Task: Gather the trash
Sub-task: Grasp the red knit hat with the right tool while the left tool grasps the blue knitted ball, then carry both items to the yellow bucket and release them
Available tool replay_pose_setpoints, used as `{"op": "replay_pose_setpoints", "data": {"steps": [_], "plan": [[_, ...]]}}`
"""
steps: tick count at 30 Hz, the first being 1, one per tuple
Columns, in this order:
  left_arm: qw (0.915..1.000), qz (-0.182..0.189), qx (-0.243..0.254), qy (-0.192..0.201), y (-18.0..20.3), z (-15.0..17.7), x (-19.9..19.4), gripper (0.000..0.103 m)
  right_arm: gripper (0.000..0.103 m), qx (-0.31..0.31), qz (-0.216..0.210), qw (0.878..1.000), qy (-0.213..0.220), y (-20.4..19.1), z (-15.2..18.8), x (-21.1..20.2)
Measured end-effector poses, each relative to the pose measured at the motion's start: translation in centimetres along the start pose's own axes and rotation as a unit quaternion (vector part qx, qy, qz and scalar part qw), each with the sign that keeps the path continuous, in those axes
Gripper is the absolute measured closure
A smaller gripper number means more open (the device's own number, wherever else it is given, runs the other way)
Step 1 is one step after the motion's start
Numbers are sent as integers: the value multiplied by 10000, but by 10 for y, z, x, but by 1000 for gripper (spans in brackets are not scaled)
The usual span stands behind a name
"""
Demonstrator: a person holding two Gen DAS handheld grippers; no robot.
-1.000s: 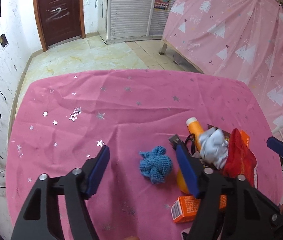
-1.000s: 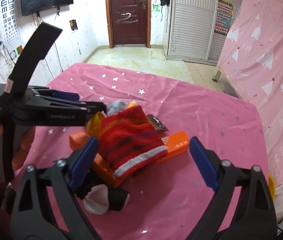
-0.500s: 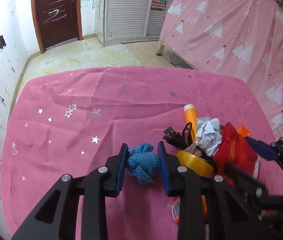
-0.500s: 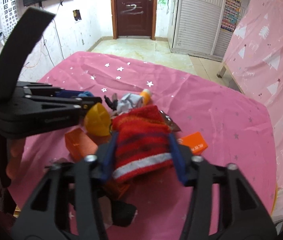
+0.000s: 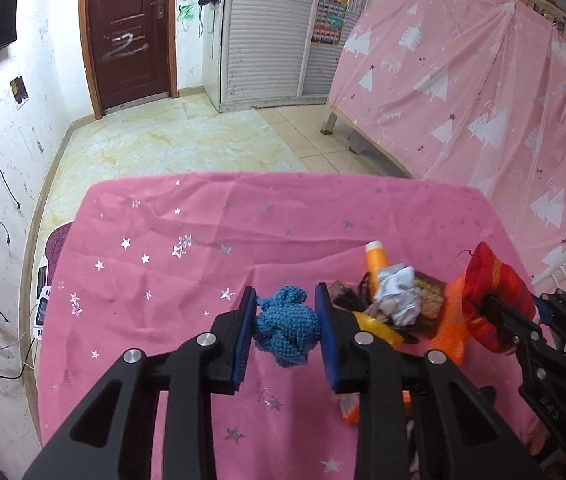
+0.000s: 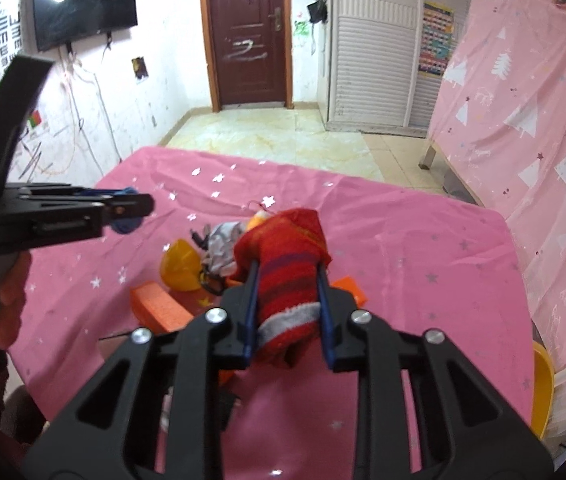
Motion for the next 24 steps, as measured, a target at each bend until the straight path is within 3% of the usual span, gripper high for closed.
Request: {"op": "replay_pose_setpoints", "data": {"steps": [10, 24], "plan": [[9984, 349, 333, 297, 58, -15, -40, 79, 80, 560, 297, 9970, 448, 58, 8, -43], [9874, 953, 1254, 140, 216, 2, -48, 79, 80, 1358, 1250, 9807, 639, 179, 73, -99]]}}
Point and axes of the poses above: each gripper's, at about its wrist camera, not at the fingertips, and x roughly the way its jaws point, y to its right, z to its underside, the point moved 9 cm from there along x, roughly the way its jaws point, and after that the axes turned 7 degrees about -z, right-handed, at the moved point
